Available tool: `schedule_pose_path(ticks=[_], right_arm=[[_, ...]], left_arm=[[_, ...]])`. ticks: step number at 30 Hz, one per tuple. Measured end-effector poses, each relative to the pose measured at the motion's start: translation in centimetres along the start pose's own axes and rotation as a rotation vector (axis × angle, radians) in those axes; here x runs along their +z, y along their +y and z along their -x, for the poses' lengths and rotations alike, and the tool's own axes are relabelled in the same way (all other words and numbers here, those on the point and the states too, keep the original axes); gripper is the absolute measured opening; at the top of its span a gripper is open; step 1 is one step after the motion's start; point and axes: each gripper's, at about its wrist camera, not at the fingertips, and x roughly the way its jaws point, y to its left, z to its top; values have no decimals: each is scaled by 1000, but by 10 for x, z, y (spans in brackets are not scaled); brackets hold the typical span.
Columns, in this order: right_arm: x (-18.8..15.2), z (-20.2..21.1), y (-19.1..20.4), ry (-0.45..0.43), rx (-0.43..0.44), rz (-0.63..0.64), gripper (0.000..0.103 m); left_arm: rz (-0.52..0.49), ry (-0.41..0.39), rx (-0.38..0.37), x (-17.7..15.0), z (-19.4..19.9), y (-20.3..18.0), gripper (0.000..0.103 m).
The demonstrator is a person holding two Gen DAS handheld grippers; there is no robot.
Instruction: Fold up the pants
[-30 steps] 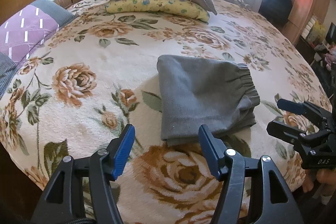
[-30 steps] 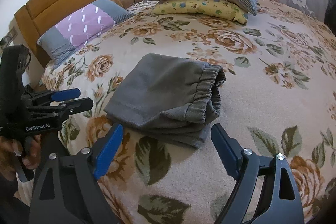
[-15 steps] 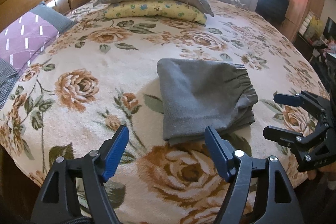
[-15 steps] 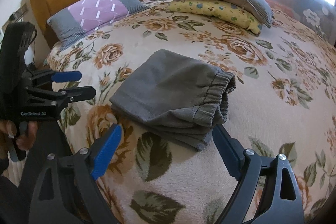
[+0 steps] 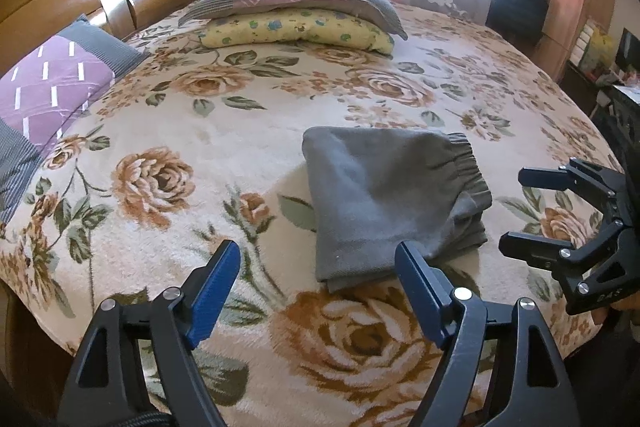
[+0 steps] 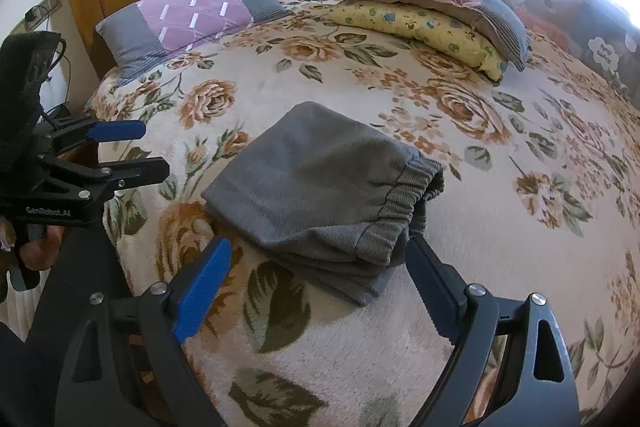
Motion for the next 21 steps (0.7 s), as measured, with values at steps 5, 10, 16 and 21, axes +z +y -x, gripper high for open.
schedule_pose_path(ticks=[5,10,16,21], right_arm=[[2,-6,-3,14,5,11,94],[3,-12,-10,24,5,-1,95],[4,-17,-14,9,-1,-57,95],[5,-25,-4,14,-42,-67,95]], left_arm=[[-24,14,-15,2,-7,-5,81],[-29,41,-10,1,-20,-7,81],[12,48,27,2,-29,-6,81],[37,47,51,4,-32,-7,81]])
